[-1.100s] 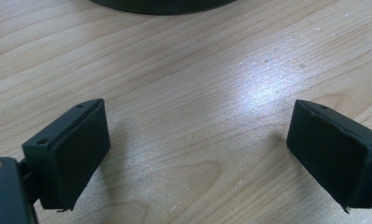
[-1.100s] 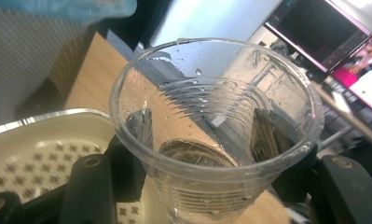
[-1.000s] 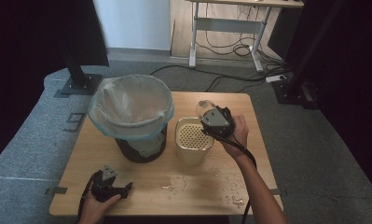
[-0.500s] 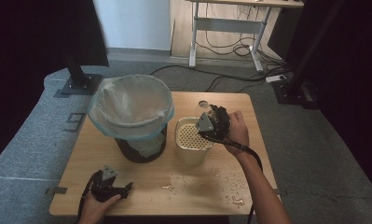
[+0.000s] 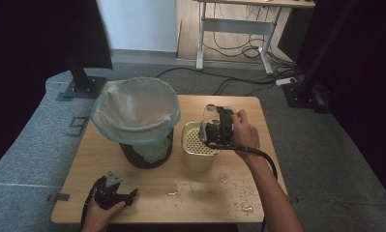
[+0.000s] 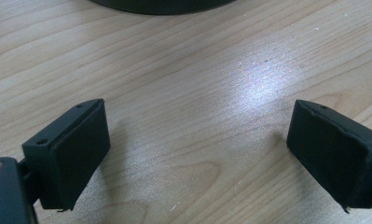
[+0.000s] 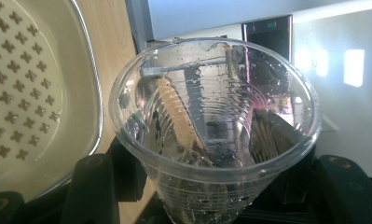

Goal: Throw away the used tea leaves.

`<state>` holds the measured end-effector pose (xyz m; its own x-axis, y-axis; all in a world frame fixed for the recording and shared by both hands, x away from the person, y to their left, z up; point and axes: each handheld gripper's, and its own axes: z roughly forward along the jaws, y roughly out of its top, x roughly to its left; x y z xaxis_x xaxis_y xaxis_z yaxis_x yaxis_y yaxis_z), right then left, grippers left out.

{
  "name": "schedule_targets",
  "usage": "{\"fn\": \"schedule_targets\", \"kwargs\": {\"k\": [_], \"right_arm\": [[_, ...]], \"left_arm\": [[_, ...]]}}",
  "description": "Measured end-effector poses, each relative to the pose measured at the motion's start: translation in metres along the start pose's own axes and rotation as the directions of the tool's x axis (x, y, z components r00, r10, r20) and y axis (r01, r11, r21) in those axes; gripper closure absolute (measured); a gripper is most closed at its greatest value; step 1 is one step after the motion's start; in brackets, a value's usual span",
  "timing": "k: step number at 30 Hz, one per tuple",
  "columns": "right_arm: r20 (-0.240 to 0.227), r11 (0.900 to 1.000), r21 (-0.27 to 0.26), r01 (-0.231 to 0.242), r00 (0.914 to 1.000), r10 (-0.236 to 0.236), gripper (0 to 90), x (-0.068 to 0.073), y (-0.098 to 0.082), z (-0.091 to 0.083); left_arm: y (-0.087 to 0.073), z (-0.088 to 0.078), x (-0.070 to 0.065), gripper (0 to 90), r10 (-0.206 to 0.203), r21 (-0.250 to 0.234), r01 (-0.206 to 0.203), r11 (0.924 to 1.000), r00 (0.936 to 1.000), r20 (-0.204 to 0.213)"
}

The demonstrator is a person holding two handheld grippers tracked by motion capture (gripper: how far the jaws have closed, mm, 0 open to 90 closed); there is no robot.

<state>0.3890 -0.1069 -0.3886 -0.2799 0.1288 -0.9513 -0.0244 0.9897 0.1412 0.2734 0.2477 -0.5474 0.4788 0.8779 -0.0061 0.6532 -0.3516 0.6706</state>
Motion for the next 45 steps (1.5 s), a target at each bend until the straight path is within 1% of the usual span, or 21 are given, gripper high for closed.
{"fn": "schedule_targets", "kwargs": {"k": [8,9,11,14,15,21,22,25,26,27,28,31,33,34,35,37,38,39,41,43,45], "right_arm": [[0.023,0.989,0.022,0.144,0.9892,-0.145,40.9,0.01,0.01,0.003],[0.035,0.983,0.027,0.182,0.9826,-0.183,41.0,0.012,0.013,0.004],[0.043,0.98,0.027,0.197,0.9793,-0.198,41.0,0.013,0.014,0.004],[0.066,0.966,0.032,0.258,0.9634,-0.26,41.2,0.016,0.018,0.005],[0.074,0.955,0.034,0.294,0.9523,-0.296,41.4,0.016,0.02,0.004],[0.09,0.935,0.05,0.351,0.9307,-0.355,41.6,0.013,0.021,0.005],[0.097,0.914,0.063,0.401,0.9089,-0.405,41.7,0.013,0.023,0.006],[0.1,0.896,0.065,0.439,0.8907,-0.444,41.9,0.012,0.024,0.007],[0.098,0.884,0.075,0.462,0.8783,-0.468,42.0,0.012,0.025,0.007],[0.097,0.864,0.083,0.497,0.8584,-0.504,42.1,0.013,0.027,0.007],[0.097,0.864,0.083,0.497,0.8584,-0.504,42.1,0.013,0.027,0.007],[0.097,0.813,0.083,0.576,0.8076,-0.582,42.1,0.017,0.031,0.007],[0.098,0.799,0.081,0.596,0.7932,-0.601,42.1,0.02,0.033,0.007],[0.098,0.799,0.081,0.596,0.7932,-0.601,42.1,0.02,0.033,0.007],[0.096,0.78,0.08,0.62,0.7742,-0.626,42.2,0.023,0.034,0.006],[0.1,0.765,0.083,0.639,0.7586,-0.644,42.2,0.027,0.035,0.006],[0.1,0.765,0.083,0.639,0.7586,-0.644,42.2,0.027,0.035,0.006],[0.103,0.754,0.084,0.651,0.7469,-0.657,42.2,0.031,0.035,0.006],[0.103,0.749,0.085,0.657,0.7422,-0.662,42.2,0.031,0.035,0.006],[0.108,0.725,0.109,0.68,0.7168,-0.689,42.3,0.029,0.035,0.007],[0.132,0.719,0.127,0.683,0.7072,-0.695,42.6,0.026,0.036,0.008]], "left_arm": [[0.0,0.0,0.0,5.4,0.002,0.0,-0.002,1.0,1.0,0.001],[0.0,0.0,0.0,5.3,0.003,0.001,-0.003,1.0,1.0,0.002],[0.0,0.0,0.0,5.4,0.003,0.001,-0.003,1.0,1.0,0.002],[0.0,0.0,0.0,5.3,0.003,0.001,-0.003,1.0,1.0,0.002],[0.0,0.0,0.0,5.3,0.003,0.001,-0.003,1.0,1.0,0.002],[0.0,0.0,0.0,5.3,0.004,0.002,-0.004,1.0,1.0,0.004],[0.0,0.0,0.0,5.3,0.004,0.001,-0.004,1.0,1.0,0.004],[0.0,0.0,0.0,5.3,0.004,0.001,-0.004,1.0,1.0,0.004],[0.0,0.0,0.0,5.3,0.004,0.001,-0.004,1.0,1.0,0.004],[0.0,0.0,0.0,5.3,0.004,0.001,-0.004,1.0,1.0,0.004],[0.0,0.0,0.0,5.4,0.004,0.001,-0.004,1.0,1.0,0.004],[0.0,0.0,0.0,5.3,0.006,0.002,-0.006,1.0,1.0,0.005],[0.0,-0.001,0.0,5.4,0.007,0.002,-0.007,1.0,1.0,0.007],[0.0,-0.001,0.0,5.4,0.007,0.002,-0.007,1.0,1.0,0.007],[0.0,-0.001,0.0,5.3,0.008,0.002,-0.008,1.0,0.9999,0.007],[0.0,-0.001,0.0,5.3,0.008,0.002,-0.008,1.0,0.9999,0.007],[0.0,-0.001,0.0,5.3,0.008,0.002,-0.008,1.0,0.9999,0.007],[0.0,0.0,0.0,5.4,0.008,0.001,-0.008,1.0,0.9999,0.007],[0.0,0.0,0.0,5.3,0.008,0.001,-0.008,1.0,0.9999,0.007],[0.0,0.0,0.0,5.3,0.007,0.001,-0.007,1.0,1.0,0.007],[0.0,0.0,0.0,5.3,0.006,0.001,-0.006,1.0,1.0,0.007]]}}
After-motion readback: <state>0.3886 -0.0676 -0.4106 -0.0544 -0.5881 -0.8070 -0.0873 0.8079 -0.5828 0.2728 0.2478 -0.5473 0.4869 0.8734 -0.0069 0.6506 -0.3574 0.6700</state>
